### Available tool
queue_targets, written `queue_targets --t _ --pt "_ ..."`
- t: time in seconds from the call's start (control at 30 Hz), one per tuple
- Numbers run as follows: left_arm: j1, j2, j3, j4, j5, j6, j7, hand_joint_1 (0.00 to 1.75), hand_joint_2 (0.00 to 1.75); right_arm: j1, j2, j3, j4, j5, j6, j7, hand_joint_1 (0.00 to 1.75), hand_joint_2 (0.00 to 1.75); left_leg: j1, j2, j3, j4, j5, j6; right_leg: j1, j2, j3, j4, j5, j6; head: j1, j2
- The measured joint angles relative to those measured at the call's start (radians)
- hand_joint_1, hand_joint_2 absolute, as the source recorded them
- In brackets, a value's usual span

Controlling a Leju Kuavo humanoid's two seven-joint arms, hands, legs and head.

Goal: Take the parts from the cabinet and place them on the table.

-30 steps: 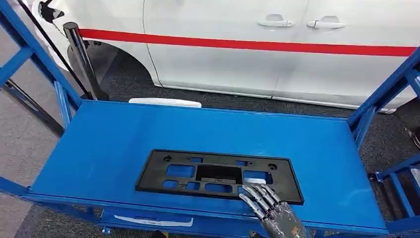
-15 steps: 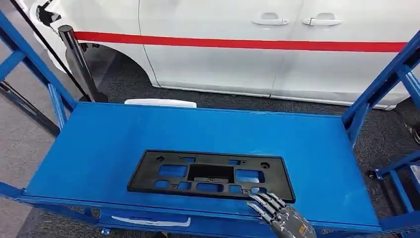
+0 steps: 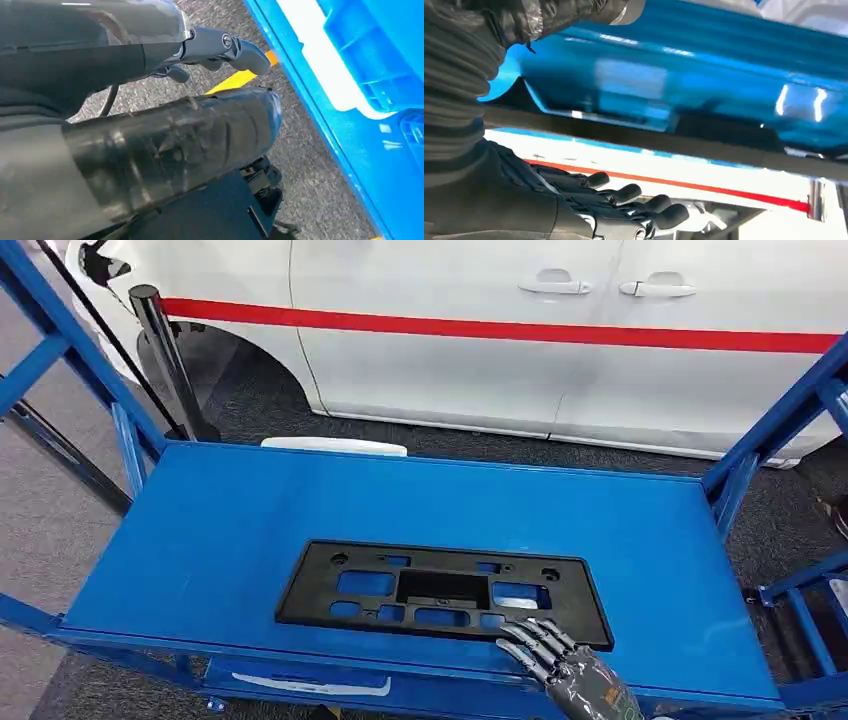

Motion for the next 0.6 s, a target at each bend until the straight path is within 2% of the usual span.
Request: queue_targets --t 0.03,0.07,0.13,0.17,0.2,0.27,0.3,0.33,0.37,0.4,0.47,0.5,0.53,0.6 --pt "-0.001 0.000 0.000 0.000 -0.001 0.000 0.001 0.00 0.00 -0.001 0.000 0.000 0.000 -0.001 0.002 0.000 0.00 1.75 -0.001 -0.001 -0.003 0.004 -0.001 -0.004 0.003 0.003 -0.004 -0.004 0.007 -0.008 -0.002 0.000" --pt "-0.001 0.000 0.000 0.000 -0.001 0.000 0.002 0.00 0.00 0.000 0.000 0.000 0.000 -0.002 0.004 -0.002 0.00 1.75 -0.001 0.000 -0.003 0.002 0.000 -0.007 0.004 0.002 -0.006 -0.004 0.007 -0.010 -0.002 0.000" --pt "0.000 0.000 -0.001 0.000 -0.002 0.000 0.002 0.00 0.00 -0.001 0.000 0.000 0.000 -0.002 0.005 -0.002 0.00 1.75 0.001 -0.001 -0.002 -0.001 0.001 -0.015 0.006 0.003 -0.007 -0.005 0.008 -0.021 -0.002 0.000" --pt "-0.001 0.000 -0.001 0.000 -0.002 0.000 0.002 0.00 0.00 -0.002 0.000 -0.001 -0.001 -0.002 0.005 -0.002 0.00 1.75 0.004 0.000 -0.007 0.008 -0.010 -0.023 0.000 0.001 -0.004 -0.011 0.013 -0.031 -0.002 0.000" --pt "-0.001 0.000 -0.001 0.000 -0.002 0.000 0.002 0.00 0.00 -0.003 0.000 -0.001 -0.003 -0.002 0.005 -0.003 0.00 1.75 0.005 0.000 -0.018 0.041 -0.036 -0.027 0.000 0.000 -0.004 -0.011 0.013 -0.037 -0.002 0.000" --pt "0.000 0.000 -0.002 0.000 -0.003 0.000 0.002 0.00 0.00 -0.003 0.001 -0.001 -0.005 -0.002 0.005 -0.003 0.00 1.75 0.008 0.000 -0.083 0.184 -0.116 -0.033 0.003 -0.002 -0.007 -0.011 0.013 -0.042 -0.003 0.000" --pt "0.000 0.000 -0.002 0.000 -0.003 0.000 0.002 0.00 0.00 -0.004 0.001 -0.001 -0.005 -0.002 0.005 -0.003 0.00 1.75 0.008 0.000 -0.115 0.255 -0.143 -0.035 0.004 -0.003 -0.007 -0.011 0.013 -0.043 -0.003 0.000" --pt "0.001 0.000 -0.002 0.000 -0.003 0.000 0.003 0.00 0.00 -0.004 0.001 -0.001 -0.005 -0.002 0.005 -0.003 0.00 1.75 0.009 0.000 -0.137 0.302 -0.153 -0.035 0.005 -0.003 -0.008 -0.011 0.013 -0.043 -0.003 0.000" --pt "0.003 0.000 -0.002 0.000 -0.003 0.000 0.003 0.00 0.00 -0.004 0.002 0.000 -0.005 -0.003 0.006 -0.004 0.00 1.75 0.009 0.000 -0.138 0.302 -0.137 -0.034 0.006 -0.002 -0.007 -0.010 0.013 -0.043 -0.003 0.000" --pt "0.003 0.000 -0.002 0.000 -0.002 0.000 0.003 0.00 0.00 -0.004 0.002 0.000 -0.005 -0.008 0.007 -0.010 0.00 1.75 0.008 0.000 -0.117 0.256 -0.101 -0.031 0.007 -0.002 -0.005 -0.010 0.012 -0.043 -0.003 0.000" --pt "0.000 0.001 -0.002 0.000 -0.002 0.000 0.003 0.00 0.00 -0.006 0.002 -0.001 -0.009 -0.022 0.010 -0.020 0.00 1.75 0.008 0.000 -0.036 0.086 -0.009 -0.019 0.008 -0.001 0.001 -0.010 0.010 -0.042 -0.003 0.000" --pt "0.000 0.001 -0.002 0.000 -0.002 0.000 0.003 0.00 0.00 -0.009 0.002 -0.001 -0.012 -0.024 0.010 -0.022 0.00 1.75 0.006 0.000 -0.011 0.022 0.000 -0.012 0.008 -0.001 0.000 -0.010 0.010 -0.041 -0.003 0.000" --pt "-0.002 0.000 -0.002 0.000 0.000 0.000 0.003 0.00 0.00 -0.013 0.002 -0.002 -0.015 -0.027 0.010 -0.024 0.00 1.75 0.001 0.000 -0.004 0.002 -0.005 -0.011 0.013 0.000 -0.004 -0.006 0.009 -0.036 -0.002 0.000" --pt "-0.002 0.000 -0.002 0.000 0.000 0.000 0.004 0.00 0.00 -0.018 0.002 -0.005 -0.021 -0.031 0.009 -0.028 0.00 1.75 -0.003 -0.001 -0.007 0.004 -0.004 -0.009 0.009 0.000 -0.009 -0.010 0.014 -0.025 -0.003 0.000"
